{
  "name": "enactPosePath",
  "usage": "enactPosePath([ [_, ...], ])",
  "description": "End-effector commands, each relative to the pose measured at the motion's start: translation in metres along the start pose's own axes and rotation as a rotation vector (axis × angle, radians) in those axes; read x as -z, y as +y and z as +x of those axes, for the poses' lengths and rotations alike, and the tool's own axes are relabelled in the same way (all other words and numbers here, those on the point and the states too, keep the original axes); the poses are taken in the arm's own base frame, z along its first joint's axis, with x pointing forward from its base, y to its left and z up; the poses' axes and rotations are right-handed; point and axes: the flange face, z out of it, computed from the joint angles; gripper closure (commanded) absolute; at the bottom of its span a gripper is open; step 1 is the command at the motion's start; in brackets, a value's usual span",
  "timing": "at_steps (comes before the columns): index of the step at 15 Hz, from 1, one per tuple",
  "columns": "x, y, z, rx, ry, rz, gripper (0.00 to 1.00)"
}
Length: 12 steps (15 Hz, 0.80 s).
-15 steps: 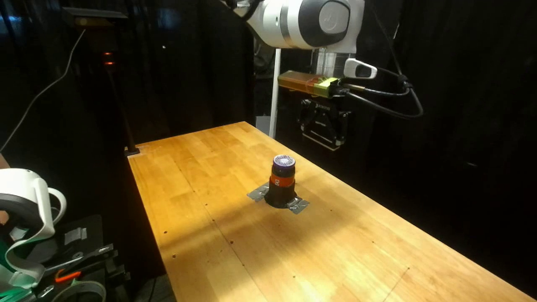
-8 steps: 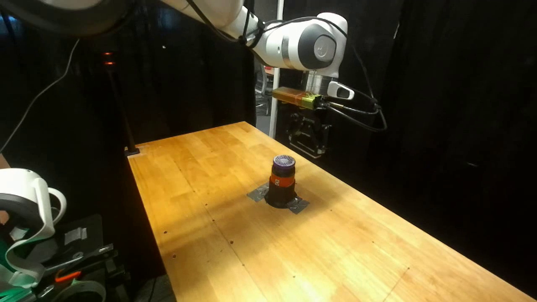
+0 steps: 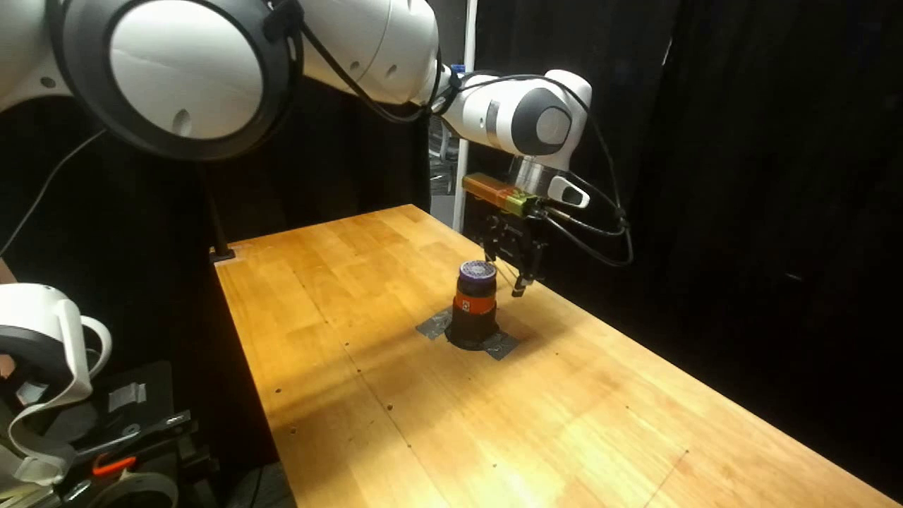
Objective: Put the rubber band on the jar.
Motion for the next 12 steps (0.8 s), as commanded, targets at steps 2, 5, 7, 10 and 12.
enactPosePath([
  [2, -0.008, -0.008, 0.007, 0.009, -0.022, 0.047, 0.00],
  [5, -0.013, -0.012, 0.000, 0.018, -0.082, 0.048, 0.00],
  [7, -0.010, -0.009, 0.000, 0.004, -0.079, 0.053, 0.00],
  [10, 0.003, -0.006, 0.006, -0.017, -0.011, 0.044, 0.00],
  [12, 0.011, -0.002, 0.010, -0.022, 0.038, 0.046, 0.00],
])
